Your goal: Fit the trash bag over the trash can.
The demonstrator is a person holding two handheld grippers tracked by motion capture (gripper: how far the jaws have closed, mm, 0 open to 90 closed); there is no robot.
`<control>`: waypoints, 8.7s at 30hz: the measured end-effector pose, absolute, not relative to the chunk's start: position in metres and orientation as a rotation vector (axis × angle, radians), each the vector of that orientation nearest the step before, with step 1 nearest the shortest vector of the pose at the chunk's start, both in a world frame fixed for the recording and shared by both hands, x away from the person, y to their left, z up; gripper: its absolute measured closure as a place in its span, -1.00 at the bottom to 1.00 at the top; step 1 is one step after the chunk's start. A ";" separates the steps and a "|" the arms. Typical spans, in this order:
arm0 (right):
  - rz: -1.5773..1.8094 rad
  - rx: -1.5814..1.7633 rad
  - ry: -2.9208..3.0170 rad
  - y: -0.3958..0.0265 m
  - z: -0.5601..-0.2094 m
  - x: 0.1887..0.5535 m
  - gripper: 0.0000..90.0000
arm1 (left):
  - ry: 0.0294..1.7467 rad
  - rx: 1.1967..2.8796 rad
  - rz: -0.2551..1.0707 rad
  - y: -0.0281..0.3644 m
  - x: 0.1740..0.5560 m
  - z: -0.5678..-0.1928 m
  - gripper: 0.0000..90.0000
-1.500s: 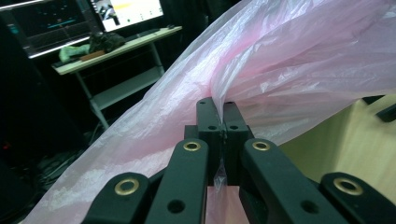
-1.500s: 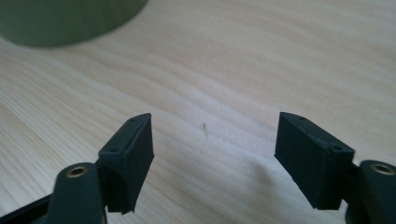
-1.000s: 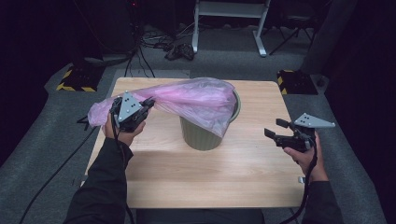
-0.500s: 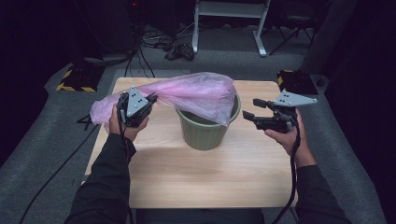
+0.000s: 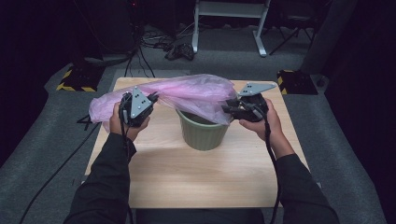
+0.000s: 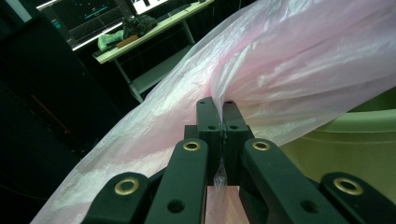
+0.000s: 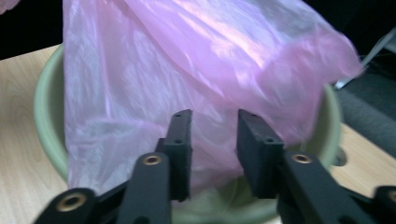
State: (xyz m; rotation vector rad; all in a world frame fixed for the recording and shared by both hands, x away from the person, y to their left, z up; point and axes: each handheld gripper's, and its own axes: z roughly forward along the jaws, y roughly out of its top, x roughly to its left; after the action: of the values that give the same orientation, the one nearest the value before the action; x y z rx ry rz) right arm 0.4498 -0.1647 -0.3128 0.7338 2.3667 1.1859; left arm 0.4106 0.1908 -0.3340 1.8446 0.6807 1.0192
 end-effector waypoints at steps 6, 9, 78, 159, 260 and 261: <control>1.091 0.732 2.435 -0.144 -0.316 0.457 0.65 | 0.634 1.831 0.999 0.186 0.406 -0.330 0.99; 1.076 0.740 2.453 -0.138 -0.319 0.461 0.65 | 0.622 1.825 0.986 0.182 0.404 -0.329 0.99; 1.271 0.533 2.417 -0.137 -0.299 0.447 -0.23 | 0.392 1.878 0.839 0.130 0.404 -0.331 0.99; 1.347 0.607 2.282 -0.192 -0.311 0.449 -0.29 | 0.473 1.848 0.595 0.195 0.363 -0.364 0.91; 1.399 0.259 2.250 -0.126 -0.332 0.343 -0.14 | 0.304 1.894 0.584 0.146 0.362 -0.335 1.00; 1.400 0.271 2.238 -0.124 -0.332 0.344 -0.06 | 0.304 1.888 0.585 0.145 0.362 -0.335 1.00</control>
State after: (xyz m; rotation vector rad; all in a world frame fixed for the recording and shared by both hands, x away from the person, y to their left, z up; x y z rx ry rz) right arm 0.3444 -0.1245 -0.3316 0.2712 2.2379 1.3996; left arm 0.3615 0.1454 -0.3348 1.8876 0.3039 0.5846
